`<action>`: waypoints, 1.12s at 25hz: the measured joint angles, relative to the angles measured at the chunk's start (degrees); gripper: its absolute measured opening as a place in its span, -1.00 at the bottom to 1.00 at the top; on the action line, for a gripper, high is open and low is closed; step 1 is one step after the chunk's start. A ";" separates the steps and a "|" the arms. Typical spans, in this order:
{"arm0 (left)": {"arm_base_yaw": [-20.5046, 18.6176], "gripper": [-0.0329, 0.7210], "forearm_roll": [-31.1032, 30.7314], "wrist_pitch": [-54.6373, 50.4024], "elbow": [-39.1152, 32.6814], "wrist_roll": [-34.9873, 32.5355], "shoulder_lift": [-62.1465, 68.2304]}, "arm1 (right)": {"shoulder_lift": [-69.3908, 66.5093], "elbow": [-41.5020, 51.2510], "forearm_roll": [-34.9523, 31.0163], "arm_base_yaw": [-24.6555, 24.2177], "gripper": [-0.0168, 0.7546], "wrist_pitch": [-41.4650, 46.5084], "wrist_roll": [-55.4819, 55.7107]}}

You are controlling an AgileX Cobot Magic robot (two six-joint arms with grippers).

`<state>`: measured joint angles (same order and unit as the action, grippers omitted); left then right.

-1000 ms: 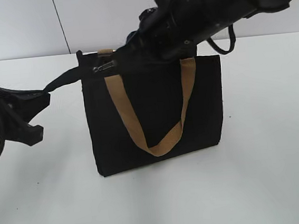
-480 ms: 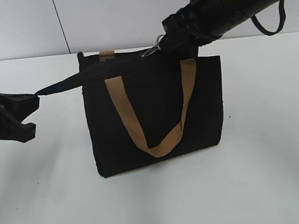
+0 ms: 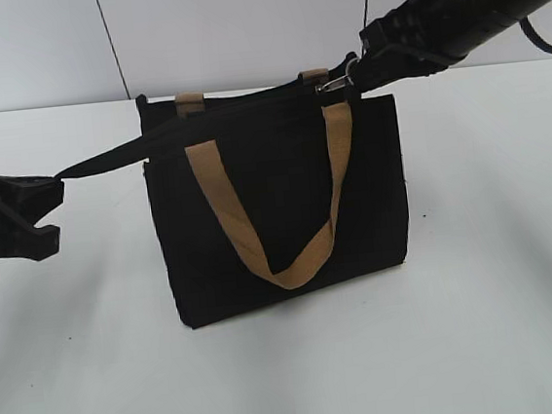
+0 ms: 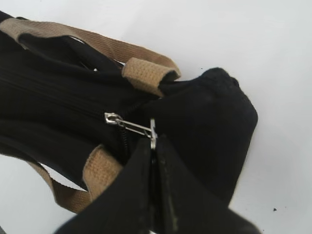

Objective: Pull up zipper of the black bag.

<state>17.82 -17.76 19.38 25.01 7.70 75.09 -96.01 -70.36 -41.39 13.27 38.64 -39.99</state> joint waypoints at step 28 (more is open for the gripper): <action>5.68 0.36 5.69 -45.60 10.68 15.99 -15.57 | 9.67 0.00 6.69 0.00 0.56 22.27 7.96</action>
<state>23.51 -12.07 -26.22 35.68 23.68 59.52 -86.34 -70.36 -34.70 13.27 60.91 -32.03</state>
